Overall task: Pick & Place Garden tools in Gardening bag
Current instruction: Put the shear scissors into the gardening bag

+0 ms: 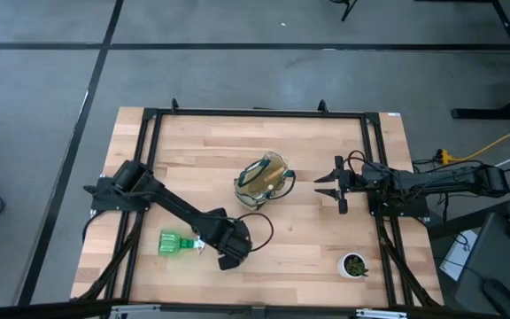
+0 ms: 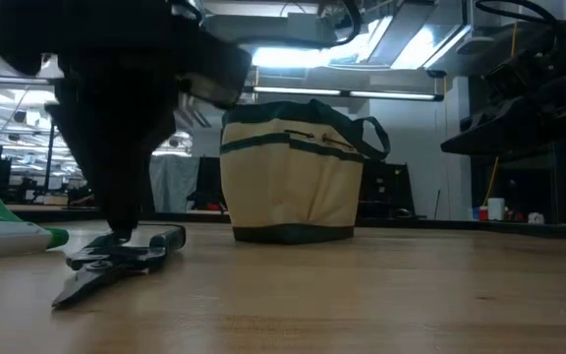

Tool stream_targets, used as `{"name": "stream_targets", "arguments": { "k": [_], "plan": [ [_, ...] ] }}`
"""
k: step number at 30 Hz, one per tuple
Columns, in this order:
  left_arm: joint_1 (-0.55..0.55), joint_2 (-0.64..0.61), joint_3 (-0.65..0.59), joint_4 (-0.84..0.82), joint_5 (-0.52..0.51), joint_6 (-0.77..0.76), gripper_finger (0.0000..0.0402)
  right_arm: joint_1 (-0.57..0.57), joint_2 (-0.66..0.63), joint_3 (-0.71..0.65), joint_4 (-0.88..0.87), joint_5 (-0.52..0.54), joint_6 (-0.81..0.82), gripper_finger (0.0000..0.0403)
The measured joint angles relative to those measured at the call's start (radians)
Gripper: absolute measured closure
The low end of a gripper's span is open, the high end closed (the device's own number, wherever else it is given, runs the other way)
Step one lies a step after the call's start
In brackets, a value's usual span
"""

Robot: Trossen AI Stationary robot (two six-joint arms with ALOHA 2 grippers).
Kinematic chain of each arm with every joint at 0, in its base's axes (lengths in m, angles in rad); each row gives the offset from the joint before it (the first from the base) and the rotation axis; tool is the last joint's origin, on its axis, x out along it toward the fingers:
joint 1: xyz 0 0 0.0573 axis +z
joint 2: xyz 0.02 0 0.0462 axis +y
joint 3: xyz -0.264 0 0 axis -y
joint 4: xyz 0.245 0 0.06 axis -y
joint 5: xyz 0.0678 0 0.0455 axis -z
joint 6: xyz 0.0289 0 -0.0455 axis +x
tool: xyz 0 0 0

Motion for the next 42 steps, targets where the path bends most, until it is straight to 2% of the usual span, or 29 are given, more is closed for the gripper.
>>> {"name": "stream_targets", "arguments": {
  "k": [9,16,21,30,38,42],
  "plan": [
    [-0.03,-0.126,0.0,-0.009,-0.079,0.006,0.0333,0.0,0.0,0.0,0.0,0.0,0.0,0.0259],
    [-0.083,-0.141,-0.002,-0.012,-0.038,0.329,0.0344,0.0,0.0,0.0,0.0,0.0,0.0,0.0259],
    [-0.101,-0.109,-0.003,-0.007,-0.05,0.434,0.0345,0.0,0.0,0.0,0.0,0.0,0.0,0.0259],
    [-0.097,-0.046,-0.003,-0.015,-0.143,0.475,0.0345,0.0,0.0,0.0,0.0,0.0,0.0,0.0259],
    [-0.086,-0.044,-0.003,-0.021,-0.157,0.423,0.0342,0.0,0.0,0.0,0.0,0.0,0.0,0.0259],
    [-0.087,-0.044,-0.003,-0.027,-0.155,0.409,0.032,0.0,0.0,0.0,0.0,0.0,0.0,0.0259]
  ]
}}
